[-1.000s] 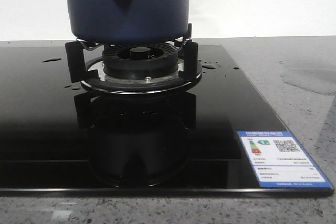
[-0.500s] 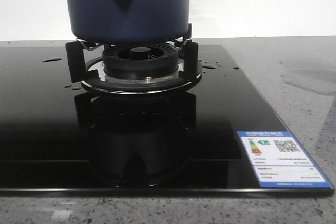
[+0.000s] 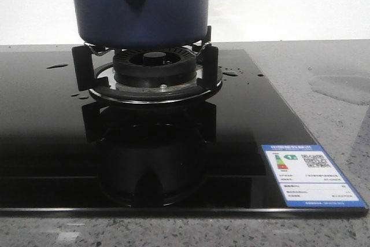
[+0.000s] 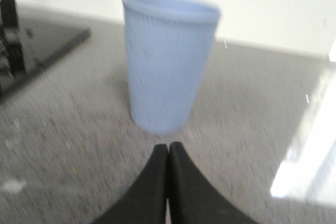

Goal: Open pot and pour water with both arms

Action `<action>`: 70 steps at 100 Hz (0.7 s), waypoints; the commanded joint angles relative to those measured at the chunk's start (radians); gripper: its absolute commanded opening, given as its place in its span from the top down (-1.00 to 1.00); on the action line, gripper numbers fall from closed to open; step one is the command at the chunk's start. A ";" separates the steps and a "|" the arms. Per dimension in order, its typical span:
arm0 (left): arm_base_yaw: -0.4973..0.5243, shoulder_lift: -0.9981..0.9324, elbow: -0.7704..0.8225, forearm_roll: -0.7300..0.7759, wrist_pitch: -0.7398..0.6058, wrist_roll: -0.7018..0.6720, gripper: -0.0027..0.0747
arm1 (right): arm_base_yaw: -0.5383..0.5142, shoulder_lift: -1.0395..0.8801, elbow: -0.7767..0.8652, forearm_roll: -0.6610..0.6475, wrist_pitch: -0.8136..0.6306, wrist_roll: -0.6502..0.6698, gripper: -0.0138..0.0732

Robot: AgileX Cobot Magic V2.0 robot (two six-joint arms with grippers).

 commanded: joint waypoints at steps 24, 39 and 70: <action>0.000 -0.027 0.034 -0.540 -0.356 -0.011 0.98 | -0.005 -0.017 0.027 0.191 -0.207 0.041 0.84; 0.000 -0.027 0.034 -0.690 -0.441 -0.011 0.98 | -0.005 -0.017 0.027 0.371 -0.249 0.041 0.84; 0.000 -0.027 0.016 -1.027 -0.414 -0.011 0.98 | -0.005 -0.017 -0.040 0.573 -0.166 0.041 0.84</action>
